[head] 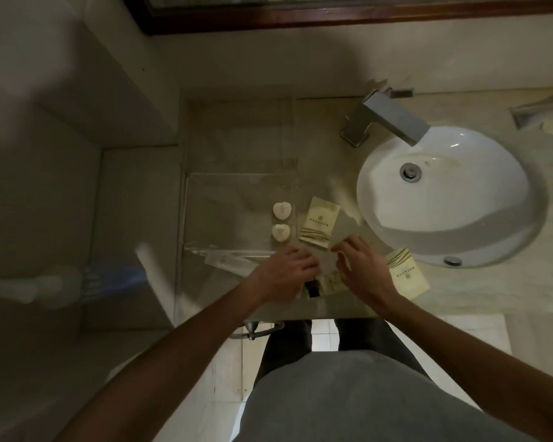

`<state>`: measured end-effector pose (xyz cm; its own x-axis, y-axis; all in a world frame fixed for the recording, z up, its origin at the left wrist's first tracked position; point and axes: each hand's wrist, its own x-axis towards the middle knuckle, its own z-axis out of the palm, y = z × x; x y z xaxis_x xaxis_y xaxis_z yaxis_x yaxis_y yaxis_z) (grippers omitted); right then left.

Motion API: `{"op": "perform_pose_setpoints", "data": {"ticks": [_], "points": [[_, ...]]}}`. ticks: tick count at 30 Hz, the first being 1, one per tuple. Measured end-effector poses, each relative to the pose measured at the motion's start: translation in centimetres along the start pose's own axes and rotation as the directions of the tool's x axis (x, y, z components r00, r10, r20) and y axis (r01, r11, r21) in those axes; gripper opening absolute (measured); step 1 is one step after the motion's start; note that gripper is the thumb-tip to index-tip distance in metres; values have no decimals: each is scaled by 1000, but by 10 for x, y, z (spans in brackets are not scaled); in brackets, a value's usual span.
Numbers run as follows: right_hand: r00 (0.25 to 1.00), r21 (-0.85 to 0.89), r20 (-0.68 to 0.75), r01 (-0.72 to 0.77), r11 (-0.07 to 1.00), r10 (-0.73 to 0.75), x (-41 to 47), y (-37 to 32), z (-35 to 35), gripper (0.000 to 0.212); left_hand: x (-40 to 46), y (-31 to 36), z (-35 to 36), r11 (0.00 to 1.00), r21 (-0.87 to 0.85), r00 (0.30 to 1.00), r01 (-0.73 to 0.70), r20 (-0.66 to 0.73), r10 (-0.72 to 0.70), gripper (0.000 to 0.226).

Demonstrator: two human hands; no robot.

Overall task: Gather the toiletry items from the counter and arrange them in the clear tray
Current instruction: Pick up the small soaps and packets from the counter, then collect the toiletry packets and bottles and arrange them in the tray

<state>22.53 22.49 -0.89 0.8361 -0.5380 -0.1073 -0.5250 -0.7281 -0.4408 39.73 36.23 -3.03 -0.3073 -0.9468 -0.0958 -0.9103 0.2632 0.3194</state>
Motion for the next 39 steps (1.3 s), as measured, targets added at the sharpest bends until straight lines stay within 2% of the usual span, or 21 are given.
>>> {"op": "perform_pose_setpoints", "data": {"ticks": [2,5,8,10,12,15,17,22,24,27,30,32,36,39], "points": [[997,-5,-12,-80,997,80,-1,15,-3,27,5,4,6,999,39,995,-12,101,8,54],[999,-67,1,-32,997,32,21,27,-8,32,13,2,4,988,147,994,-40,103,25,50],[994,-93,64,90,992,-84,54,26,-24,33,8,-8,-2,994,107,994,33,-105,-21,38],[967,-140,155,225,964,-204,64,25,-35,31,0,-20,-8,990,64,958,127,-265,-106,27],[928,-167,233,332,928,-290,68,23,-40,29,-7,-34,-20,972,20,907,233,-364,-210,24],[933,-136,225,315,939,-280,75,19,-39,27,-8,-61,-44,917,7,826,398,-438,-355,21],[938,-124,218,302,945,-271,79,12,-34,26,-5,-83,-55,861,59,799,505,-411,-440,22],[889,-143,302,400,905,-345,68,5,-17,26,8,-121,-60,775,142,788,616,-115,-605,23],[902,-142,279,379,914,-330,63,8,-12,25,14,-126,-59,772,120,781,624,-83,-619,16],[920,-125,259,333,935,-293,57,12,-6,23,17,-130,-57,764,-5,760,646,-88,-643,7],[925,-91,245,319,943,-289,51,18,-4,21,12,-134,-52,720,-197,714,665,-115,-691,8],[930,-45,228,304,951,-287,45,24,-5,21,8,-134,-52,719,-271,710,640,-148,-688,12],[919,-52,278,304,951,-279,21,41,-14,30,2,-120,-58,752,-140,709,644,-260,-656,42],[893,-100,354,331,938,-278,-6,57,-18,44,9,-67,-50,869,-46,780,492,-420,-464,44]]}}
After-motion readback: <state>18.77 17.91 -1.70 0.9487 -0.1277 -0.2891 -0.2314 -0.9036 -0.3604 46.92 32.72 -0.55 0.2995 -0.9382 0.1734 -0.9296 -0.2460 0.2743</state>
